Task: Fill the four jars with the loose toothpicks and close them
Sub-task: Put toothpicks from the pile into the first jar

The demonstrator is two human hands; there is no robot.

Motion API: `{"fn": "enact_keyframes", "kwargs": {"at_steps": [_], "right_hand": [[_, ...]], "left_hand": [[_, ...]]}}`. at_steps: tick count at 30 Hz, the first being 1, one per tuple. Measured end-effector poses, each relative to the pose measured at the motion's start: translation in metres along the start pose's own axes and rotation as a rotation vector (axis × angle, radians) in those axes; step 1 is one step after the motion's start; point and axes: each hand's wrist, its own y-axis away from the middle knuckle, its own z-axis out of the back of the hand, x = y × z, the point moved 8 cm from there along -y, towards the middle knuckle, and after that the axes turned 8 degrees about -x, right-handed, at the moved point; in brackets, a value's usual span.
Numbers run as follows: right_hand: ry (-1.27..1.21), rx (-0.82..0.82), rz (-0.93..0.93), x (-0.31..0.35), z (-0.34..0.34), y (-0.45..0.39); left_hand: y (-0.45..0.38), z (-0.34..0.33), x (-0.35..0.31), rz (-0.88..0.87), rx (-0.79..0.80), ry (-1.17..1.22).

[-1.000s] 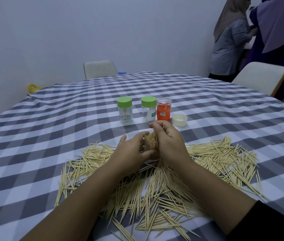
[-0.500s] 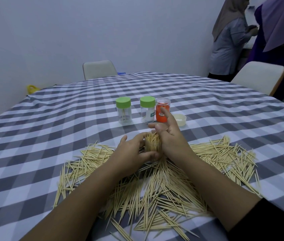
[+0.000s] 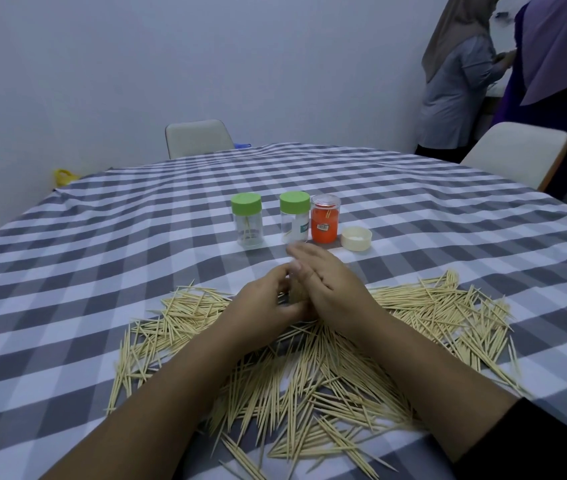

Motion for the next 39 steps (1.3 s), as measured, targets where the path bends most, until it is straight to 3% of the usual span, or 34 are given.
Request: {"fn": "enact_keyframes", "kwargs": {"at_steps": [4, 8, 10, 14, 19, 24, 26, 29, 32, 39], "right_hand": [[0.105, 0.023, 0.016, -0.001, -0.003, 0.0], [-0.268, 0.07, -0.149, -0.004, 0.004, 0.003], [-0.301, 0.134, -0.204, -0.01, 0.008, 0.003], [-0.095, 0.298, -0.255, -0.024, 0.008, 0.01], [-0.007, 0.287, -0.269, -0.028, 0.007, 0.01], [0.094, 0.292, -0.273, -0.028, 0.018, 0.009], [0.253, 0.282, -0.272, -0.034, 0.026, 0.007], [0.527, 0.373, -0.217, -0.042, 0.026, 0.008], [0.613, 0.476, -0.238, -0.046, 0.022, 0.012], [0.794, 0.453, -0.141, -0.04, 0.012, 0.011]], "left_hand": [[0.0, 0.0, 0.001, 0.005, -0.01, 0.01], [0.001, 0.001, 0.0, 0.003, 0.051, 0.055], [0.002, 0.006, 0.001, 0.01, 0.092, 0.031], [0.0, 0.031, 0.015, 0.052, 0.057, -0.159], [0.0, 0.025, 0.03, 0.109, 0.078, -0.28], [0.0, 0.003, 0.012, -0.006, 0.146, -0.199], [0.001, -0.001, 0.006, -0.054, 0.165, -0.195], [0.001, 0.0, 0.004, -0.098, 0.174, -0.273], [-0.001, 0.0, 0.006, -0.122, 0.171, -0.402], [-0.007, 0.002, 0.012, -0.147, 0.113, -0.566]]}}
